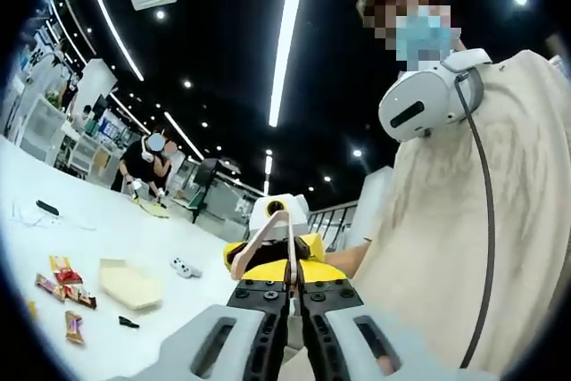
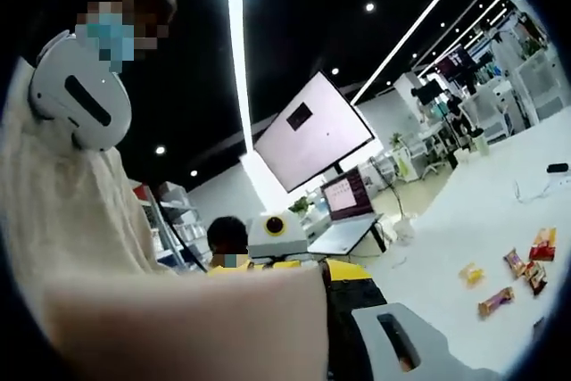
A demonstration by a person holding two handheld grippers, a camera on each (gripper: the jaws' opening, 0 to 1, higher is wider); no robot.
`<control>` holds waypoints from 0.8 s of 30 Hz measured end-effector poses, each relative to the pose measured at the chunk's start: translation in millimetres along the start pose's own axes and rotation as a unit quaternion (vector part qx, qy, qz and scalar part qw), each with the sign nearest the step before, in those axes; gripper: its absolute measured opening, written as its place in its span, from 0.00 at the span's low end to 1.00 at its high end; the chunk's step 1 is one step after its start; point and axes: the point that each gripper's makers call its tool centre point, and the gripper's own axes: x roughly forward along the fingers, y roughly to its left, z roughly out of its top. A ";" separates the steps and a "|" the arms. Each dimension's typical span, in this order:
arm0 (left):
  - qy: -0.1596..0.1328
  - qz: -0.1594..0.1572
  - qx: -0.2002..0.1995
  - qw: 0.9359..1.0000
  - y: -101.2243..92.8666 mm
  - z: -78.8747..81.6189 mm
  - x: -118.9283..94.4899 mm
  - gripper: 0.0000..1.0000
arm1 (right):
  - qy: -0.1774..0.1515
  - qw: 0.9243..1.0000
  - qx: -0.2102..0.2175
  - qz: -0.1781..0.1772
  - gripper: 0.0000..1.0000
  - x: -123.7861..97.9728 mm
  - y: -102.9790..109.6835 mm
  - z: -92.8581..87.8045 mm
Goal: Place the target food into the container with the food tongs after gripping and lifting it, then release it inside without dropping or visibly crushing the food.
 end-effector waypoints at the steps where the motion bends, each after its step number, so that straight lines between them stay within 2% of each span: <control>1: 0.003 0.002 0.001 1.000 0.0 -0.2 2.9 0.00 | -0.002 1.000 -0.010 0.001 0.30 -2.2 -0.5 1.1; 8: 0.039 0.007 0.005 0.999 2.8 -6.7 28.9 0.00 | -0.004 1.000 -0.029 -0.002 0.34 -27.4 -7.4 5.7; 12: 0.048 0.016 0.004 0.999 6.8 -14.1 41.9 0.00 | -0.005 0.999 -0.037 -0.009 0.31 -41.6 -13.0 8.0; 16: 0.041 0.019 0.001 0.999 9.4 -17.9 53.4 0.00 | -0.011 1.000 -0.019 -0.005 0.30 -55.7 -17.9 9.3; 24: 0.048 0.032 -0.017 0.998 19.5 -29.7 77.5 0.01 | -0.002 1.000 0.015 -0.007 0.27 -80.9 -26.8 8.6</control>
